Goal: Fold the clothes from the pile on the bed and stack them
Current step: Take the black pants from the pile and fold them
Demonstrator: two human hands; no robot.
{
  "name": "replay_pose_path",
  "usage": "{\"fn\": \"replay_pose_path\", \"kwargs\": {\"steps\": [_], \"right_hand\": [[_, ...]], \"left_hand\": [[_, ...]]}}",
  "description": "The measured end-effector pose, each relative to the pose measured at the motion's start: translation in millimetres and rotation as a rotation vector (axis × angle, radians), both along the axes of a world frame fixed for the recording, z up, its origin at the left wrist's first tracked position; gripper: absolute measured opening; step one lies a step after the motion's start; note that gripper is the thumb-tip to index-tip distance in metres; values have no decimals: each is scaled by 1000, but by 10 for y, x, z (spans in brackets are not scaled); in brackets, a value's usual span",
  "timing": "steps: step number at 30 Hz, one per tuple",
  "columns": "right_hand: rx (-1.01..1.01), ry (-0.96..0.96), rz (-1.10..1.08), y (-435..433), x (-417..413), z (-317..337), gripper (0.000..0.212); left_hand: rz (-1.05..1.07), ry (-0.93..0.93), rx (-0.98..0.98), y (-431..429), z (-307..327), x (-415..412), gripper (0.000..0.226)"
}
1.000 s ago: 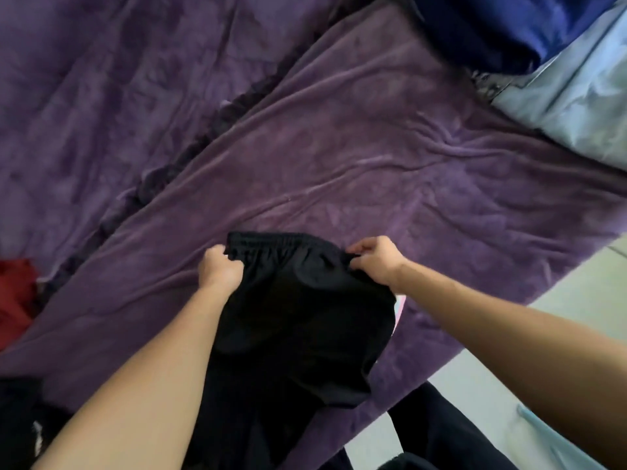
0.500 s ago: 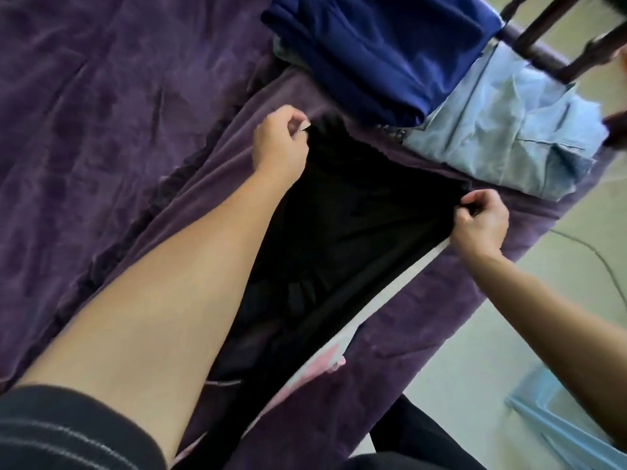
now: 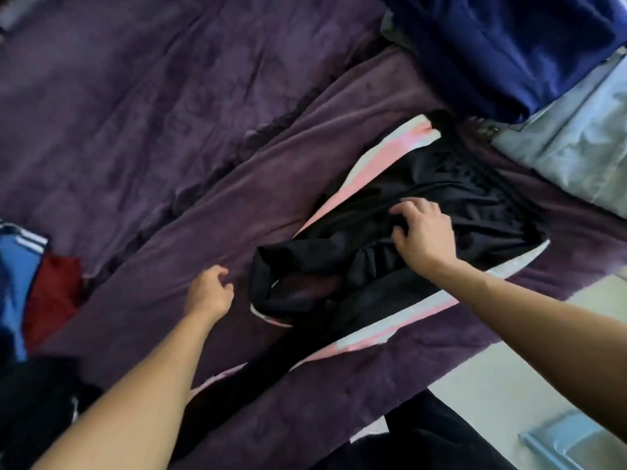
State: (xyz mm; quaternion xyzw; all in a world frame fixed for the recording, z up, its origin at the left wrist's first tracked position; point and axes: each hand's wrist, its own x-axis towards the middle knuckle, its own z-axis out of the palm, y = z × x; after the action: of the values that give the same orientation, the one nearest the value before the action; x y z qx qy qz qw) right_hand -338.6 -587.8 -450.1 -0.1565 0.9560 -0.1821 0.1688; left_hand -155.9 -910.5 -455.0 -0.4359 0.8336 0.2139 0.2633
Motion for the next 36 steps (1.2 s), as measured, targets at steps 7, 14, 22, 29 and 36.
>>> {"fn": "replay_pose_path", "kwargs": {"steps": [7, 14, 22, 29, 36], "right_hand": [[51, -45, 479, -1387, 499, -465, 35], [187, -26, 497, -1555, 704, -1048, 67], [121, -97, 396, -1114, 461, -870, 56], [152, 9, 319, -1184, 149, -446, 38], [68, 255, 220, -1487, -401, -310, 24]], "left_hand": [[261, -40, -14, -280, -393, 1211, 49], [251, 303, -89, 594, -911, 854, 64], [346, 567, 161, 591, -834, 789, 8], [187, 606, 415, -657, 158, 668, 23], [-235, 283, -377, -1613, 213, 503, 19]]}}
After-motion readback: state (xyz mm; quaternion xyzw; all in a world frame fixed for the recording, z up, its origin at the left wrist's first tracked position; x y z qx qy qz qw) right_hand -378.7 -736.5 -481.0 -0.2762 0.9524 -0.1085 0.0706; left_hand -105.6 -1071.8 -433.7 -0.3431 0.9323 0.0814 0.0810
